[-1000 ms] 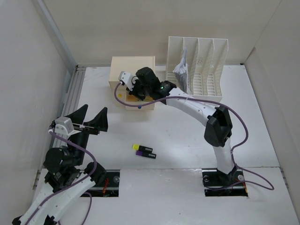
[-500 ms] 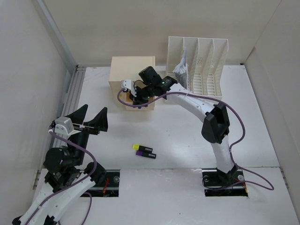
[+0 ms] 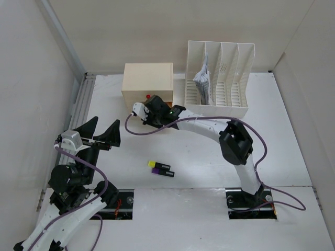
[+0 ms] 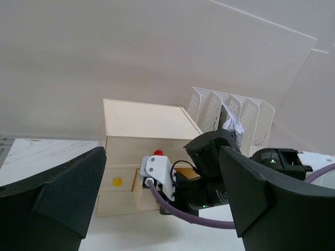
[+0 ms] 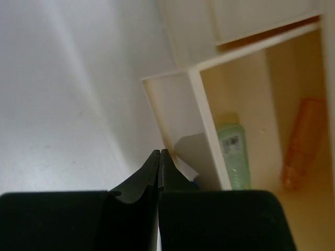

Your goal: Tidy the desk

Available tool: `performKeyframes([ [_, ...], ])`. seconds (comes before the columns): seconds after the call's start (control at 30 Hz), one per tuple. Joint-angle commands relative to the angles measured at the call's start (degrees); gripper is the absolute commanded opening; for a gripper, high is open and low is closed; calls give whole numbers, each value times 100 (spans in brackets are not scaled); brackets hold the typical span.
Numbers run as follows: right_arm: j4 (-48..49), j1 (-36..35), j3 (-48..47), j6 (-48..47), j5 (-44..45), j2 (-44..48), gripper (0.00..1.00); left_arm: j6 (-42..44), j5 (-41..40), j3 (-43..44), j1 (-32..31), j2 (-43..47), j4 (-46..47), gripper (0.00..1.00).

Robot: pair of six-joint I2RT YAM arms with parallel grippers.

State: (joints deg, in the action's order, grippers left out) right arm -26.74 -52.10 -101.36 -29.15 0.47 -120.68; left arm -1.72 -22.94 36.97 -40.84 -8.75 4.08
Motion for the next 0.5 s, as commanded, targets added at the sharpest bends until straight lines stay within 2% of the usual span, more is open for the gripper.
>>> performKeyframes([
  [0.0,1329,-143,29,339,2043,221,0,84,-35,-32,-38,67,295,88],
  [0.23,1918,-196,196,269,2791,221,0,84,-35,-32,-38,67,295,88],
  [0.47,2156,-196,196,208,3003,168,0,84,-35,-32,-38,67,295,88],
])
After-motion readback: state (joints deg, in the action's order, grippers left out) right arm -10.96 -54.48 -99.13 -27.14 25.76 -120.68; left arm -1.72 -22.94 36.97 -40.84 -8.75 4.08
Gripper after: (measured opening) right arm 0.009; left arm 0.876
